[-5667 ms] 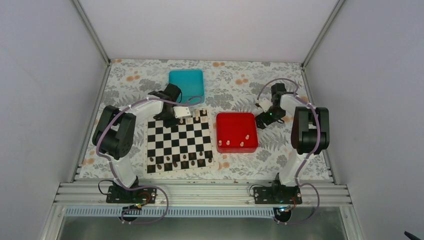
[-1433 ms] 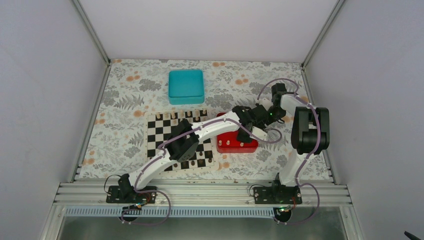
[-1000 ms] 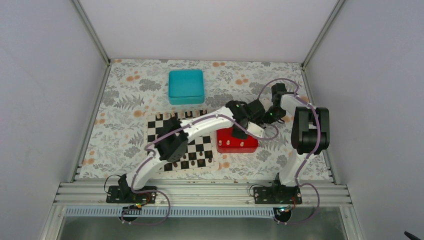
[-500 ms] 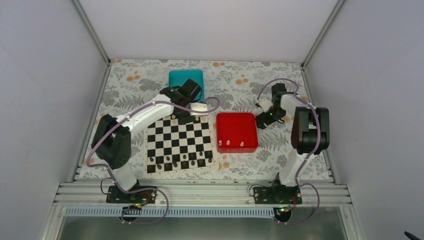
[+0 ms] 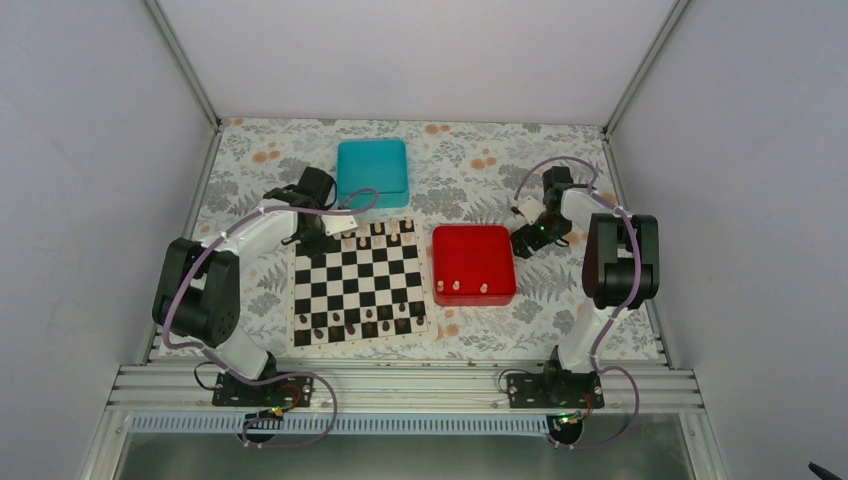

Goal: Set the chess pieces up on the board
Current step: Place the chess piece on the chessboard.

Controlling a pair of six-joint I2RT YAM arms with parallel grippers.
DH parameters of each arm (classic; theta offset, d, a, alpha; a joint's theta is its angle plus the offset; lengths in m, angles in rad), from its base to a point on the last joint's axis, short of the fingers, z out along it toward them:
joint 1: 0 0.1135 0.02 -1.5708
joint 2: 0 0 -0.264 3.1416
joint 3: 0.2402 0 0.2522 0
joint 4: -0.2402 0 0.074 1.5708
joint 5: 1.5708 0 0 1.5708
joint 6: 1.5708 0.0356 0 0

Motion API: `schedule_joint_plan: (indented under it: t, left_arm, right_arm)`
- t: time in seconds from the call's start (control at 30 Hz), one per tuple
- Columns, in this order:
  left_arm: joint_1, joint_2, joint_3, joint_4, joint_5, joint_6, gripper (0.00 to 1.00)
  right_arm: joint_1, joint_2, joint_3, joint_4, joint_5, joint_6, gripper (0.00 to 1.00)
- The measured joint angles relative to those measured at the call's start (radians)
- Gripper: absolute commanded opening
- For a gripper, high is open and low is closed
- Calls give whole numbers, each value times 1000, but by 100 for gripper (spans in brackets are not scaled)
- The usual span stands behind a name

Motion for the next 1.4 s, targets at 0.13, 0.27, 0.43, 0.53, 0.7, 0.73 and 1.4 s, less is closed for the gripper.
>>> schedule_joint_plan:
  t: [0.13, 0.27, 0.43, 0.53, 0.7, 0.73, 1.4]
  left_arm:
    - [33, 21, -5, 33, 19, 11, 11]
    - [37, 49, -5, 64, 47, 12, 11]
    - [37, 108, -4, 85, 77, 11, 11]
    - [37, 132, 2, 94, 87, 11, 11]
    - [37, 149, 13, 108, 99, 11, 11]
    - [37, 149, 16, 109, 103, 11, 11]
    - [37, 181, 31, 127, 128, 10, 11]
  right_arm:
    - [0, 0, 0, 0, 0, 0, 100]
    - [0, 0, 0, 0, 0, 0, 100]
    - [0, 0, 0, 0, 1, 0, 100]
    - [0, 0, 0, 0, 1, 0, 100]
    - [0, 1, 0, 0, 1, 0, 100]
    - [0, 1, 0, 0, 1, 0, 100]
    - [1, 1, 0, 0, 3, 0, 100]
